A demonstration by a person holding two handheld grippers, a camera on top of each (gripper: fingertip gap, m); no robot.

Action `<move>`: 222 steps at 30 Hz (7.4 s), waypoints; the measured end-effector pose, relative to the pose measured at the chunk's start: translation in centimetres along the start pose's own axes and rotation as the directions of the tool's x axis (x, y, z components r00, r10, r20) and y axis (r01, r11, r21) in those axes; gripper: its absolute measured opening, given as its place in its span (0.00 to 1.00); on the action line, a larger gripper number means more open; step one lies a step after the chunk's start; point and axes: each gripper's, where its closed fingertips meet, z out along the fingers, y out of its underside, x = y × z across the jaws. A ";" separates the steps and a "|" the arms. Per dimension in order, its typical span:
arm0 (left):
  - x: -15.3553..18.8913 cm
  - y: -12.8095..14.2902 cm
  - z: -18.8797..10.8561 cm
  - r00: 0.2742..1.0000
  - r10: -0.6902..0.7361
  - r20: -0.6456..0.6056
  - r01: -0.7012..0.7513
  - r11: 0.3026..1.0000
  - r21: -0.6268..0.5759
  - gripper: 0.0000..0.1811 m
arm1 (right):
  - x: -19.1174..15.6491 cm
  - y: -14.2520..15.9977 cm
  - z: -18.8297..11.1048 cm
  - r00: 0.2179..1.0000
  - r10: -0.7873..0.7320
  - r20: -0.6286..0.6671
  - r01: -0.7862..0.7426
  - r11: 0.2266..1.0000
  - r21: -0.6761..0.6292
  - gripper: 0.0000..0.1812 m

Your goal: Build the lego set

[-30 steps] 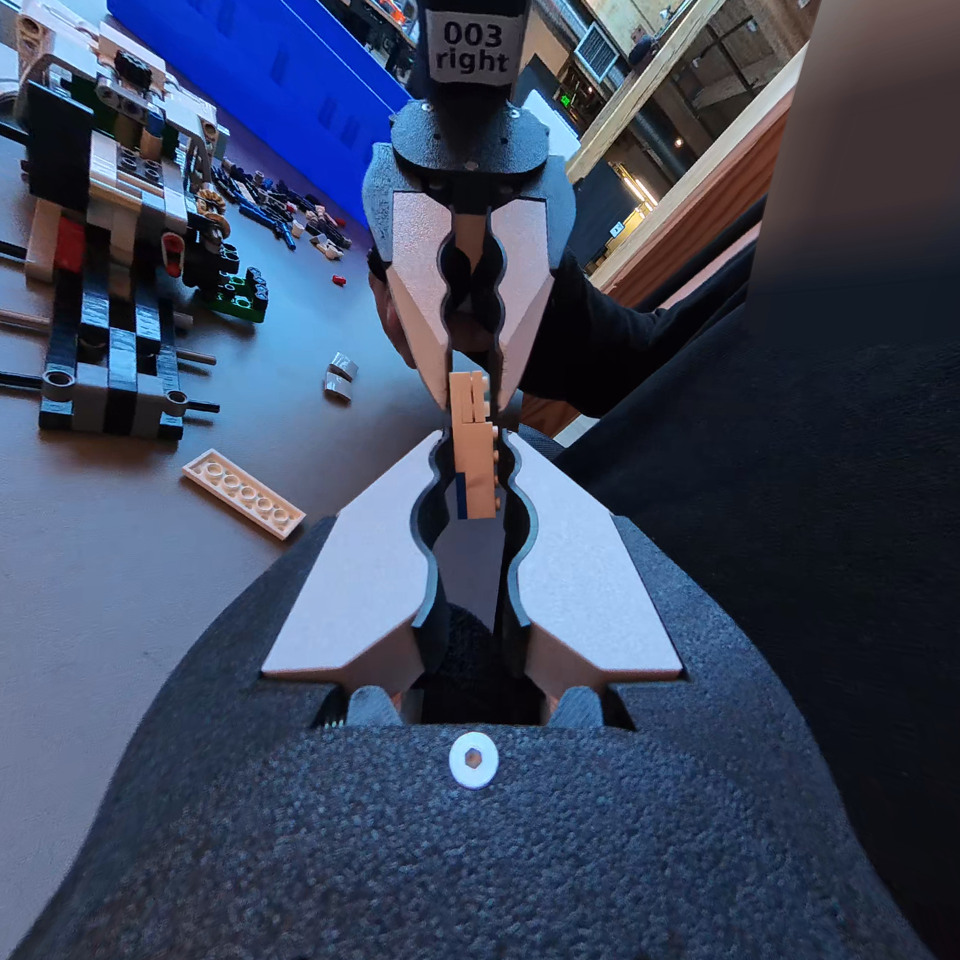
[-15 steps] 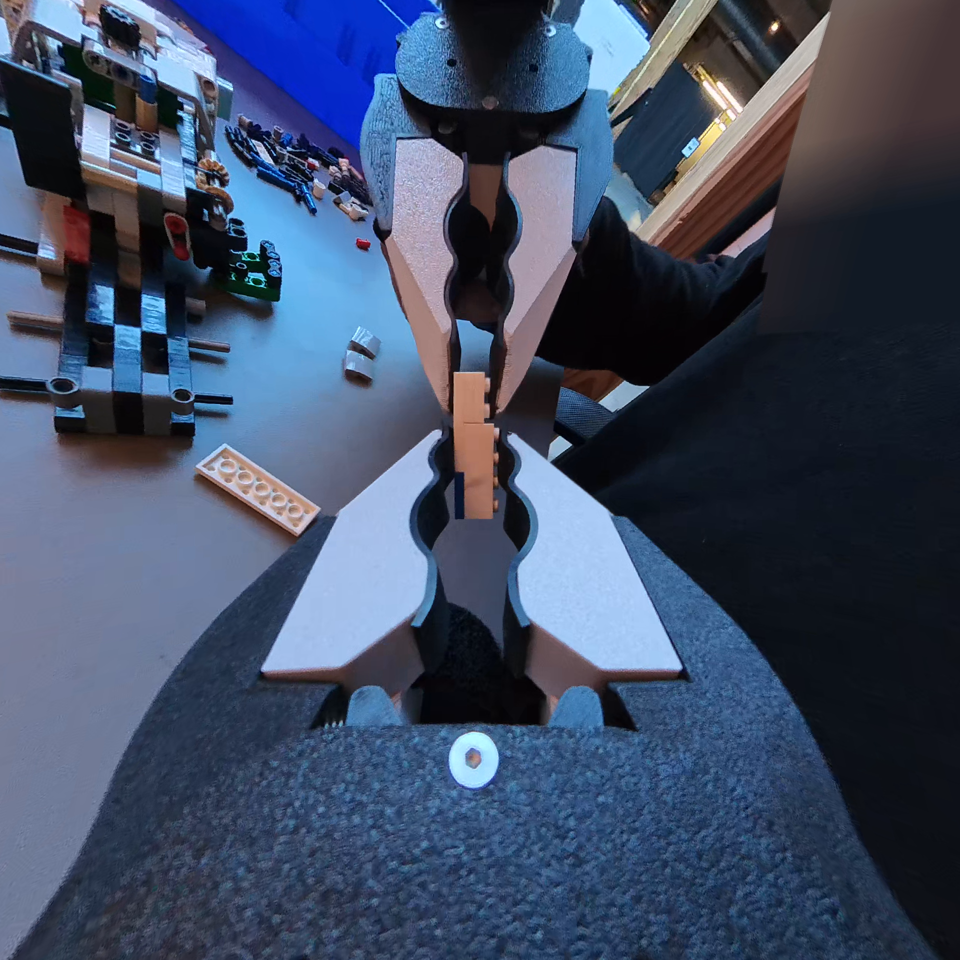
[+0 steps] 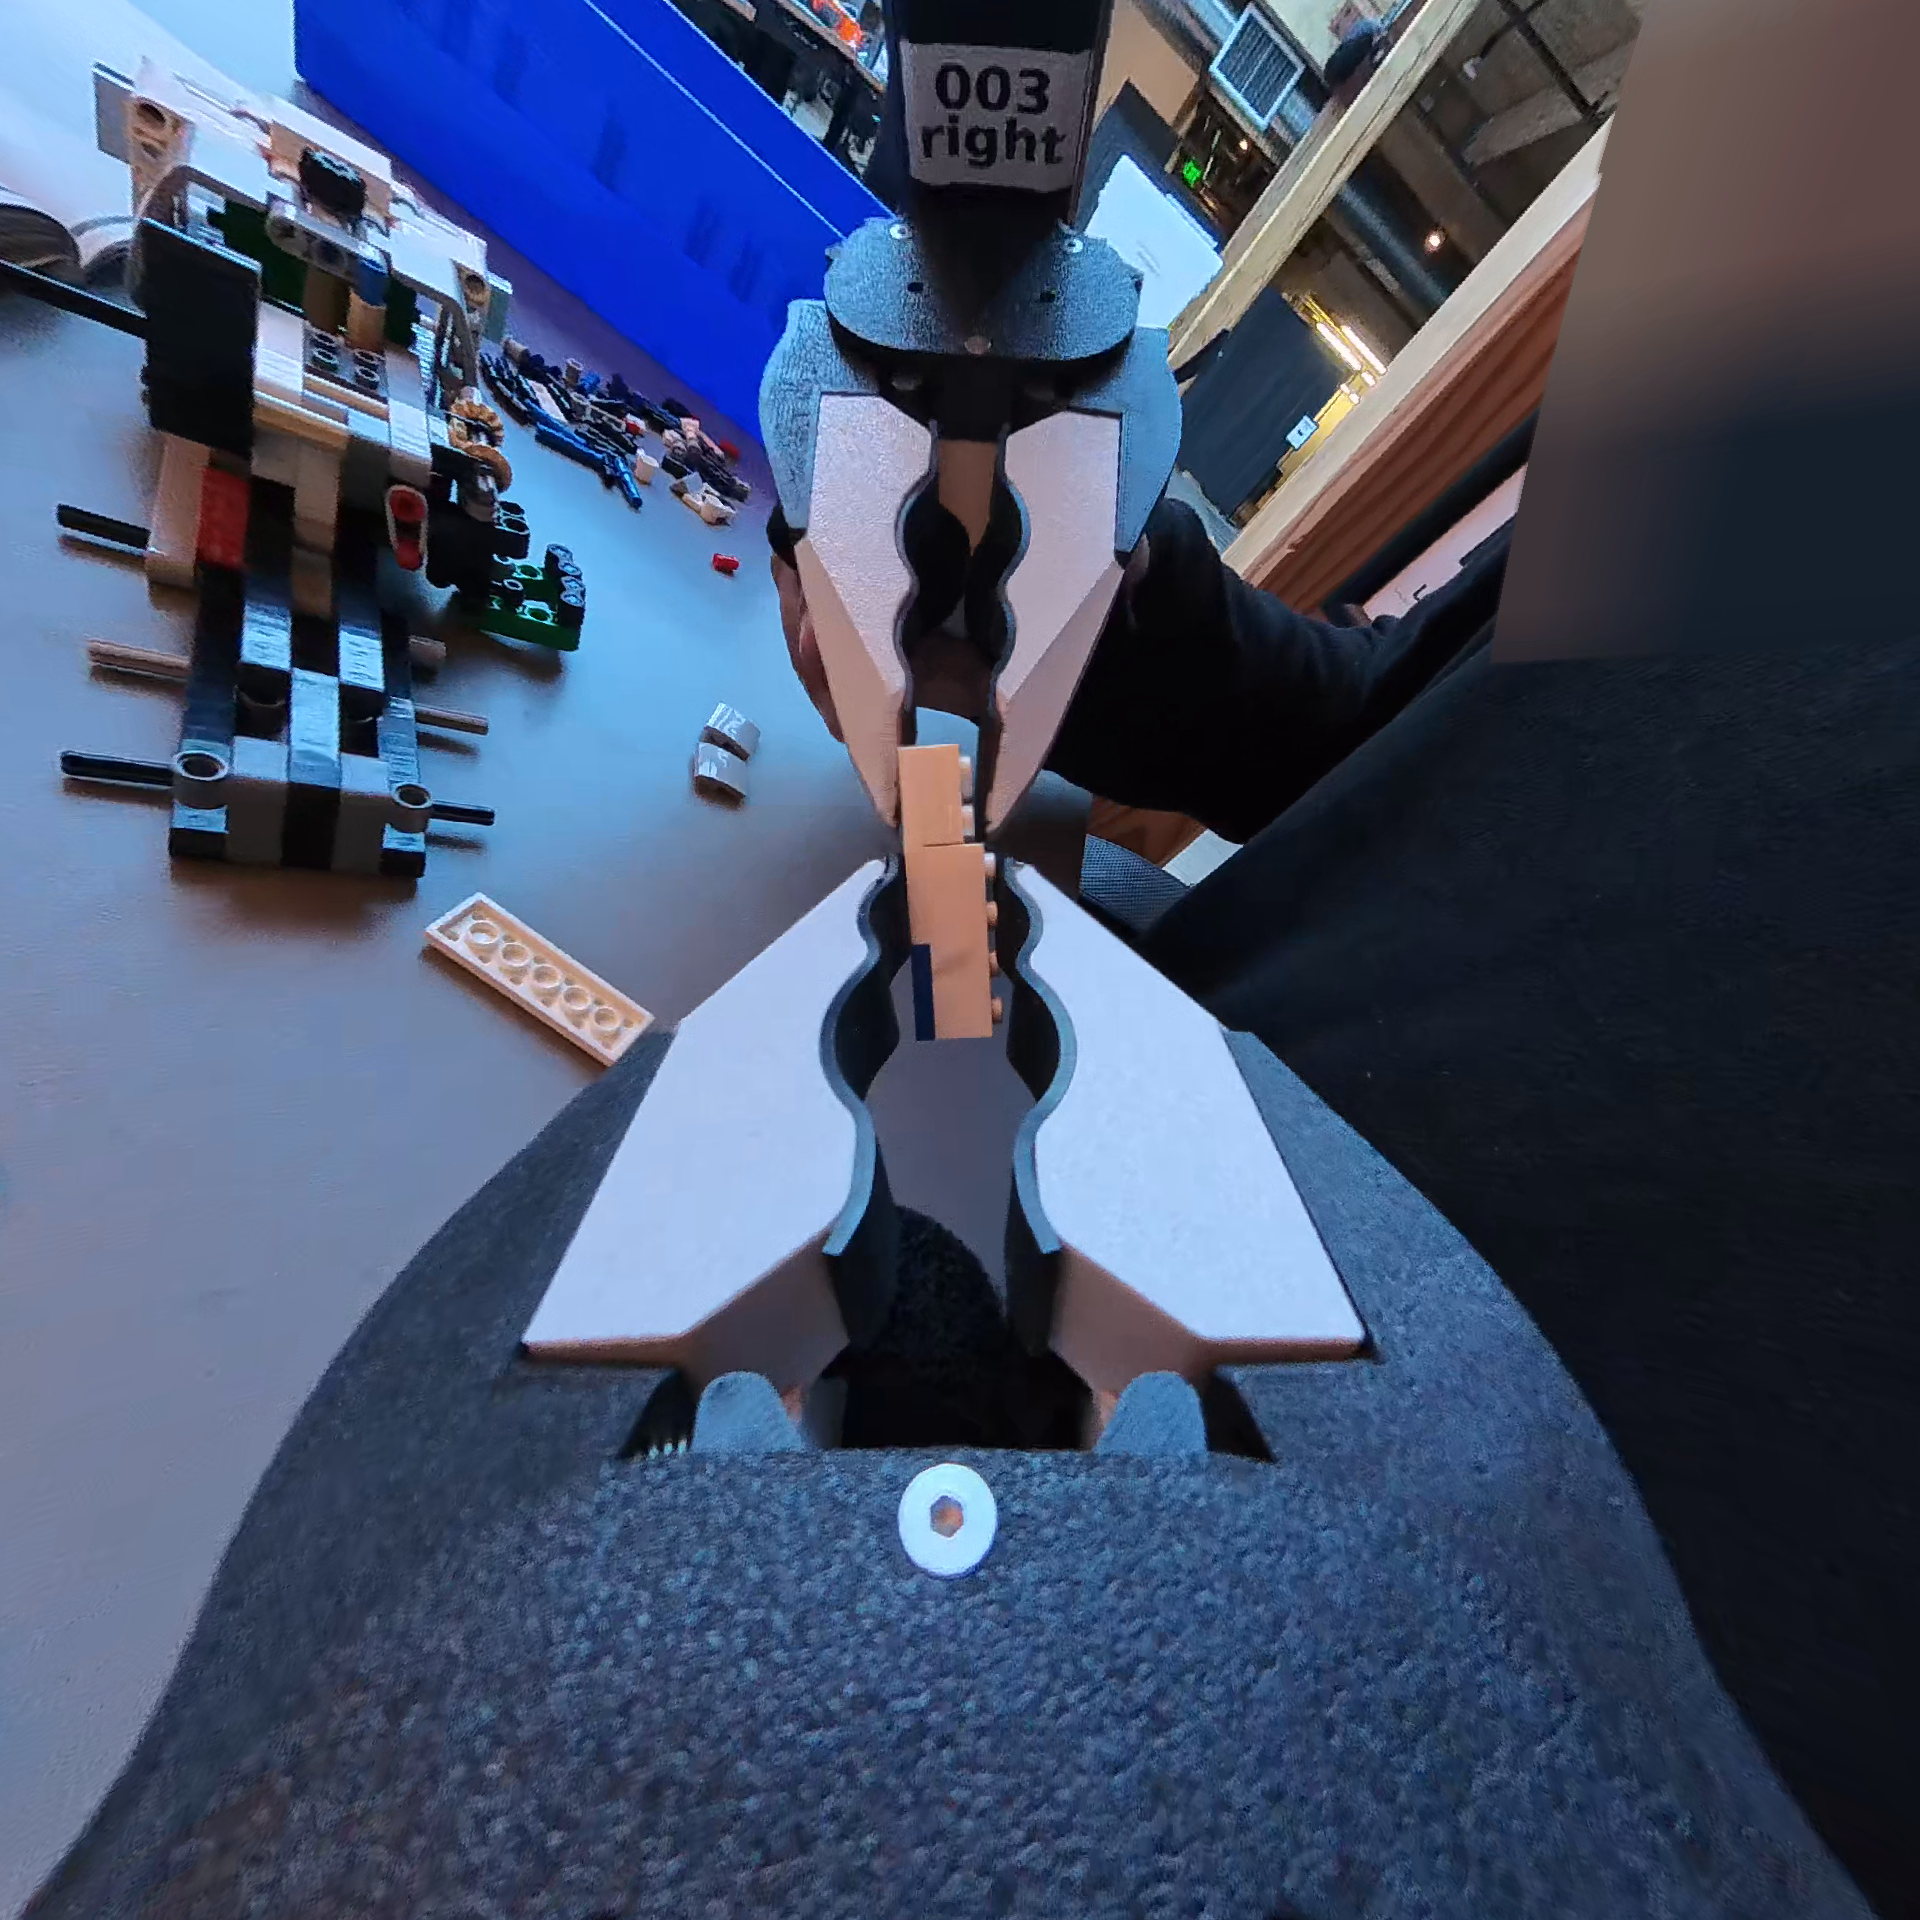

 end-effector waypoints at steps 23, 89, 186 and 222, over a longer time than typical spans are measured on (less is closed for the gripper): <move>0.7 0.2 0.8 1.000 -0.021 0.000 0.021 1.000 0.008 0.08 | -0.7 -0.9 0.5 1.000 0.020 0.024 -0.021 0.997 0.069 0.06; 3.8 -8.7 -3.4 0.999 0.037 -0.008 -0.024 0.796 0.605 0.08 | -2.8 -8.7 -3.0 0.970 0.022 0.243 -0.201 0.635 0.746 0.25; -4.4 3.1 -6.2 0.945 -0.059 0.322 0.073 0.997 -0.034 0.06 | 3.9 4.6 2.4 0.911 -0.224 -0.347 0.173 0.970 -0.171 0.23; 0.3 1.4 -1.1 0.904 -0.417 -0.097 0.428 0.887 0.175 0.06 | -2.4 -0.4 3.2 0.843 -0.421 -0.335 0.337 0.899 -0.280 0.27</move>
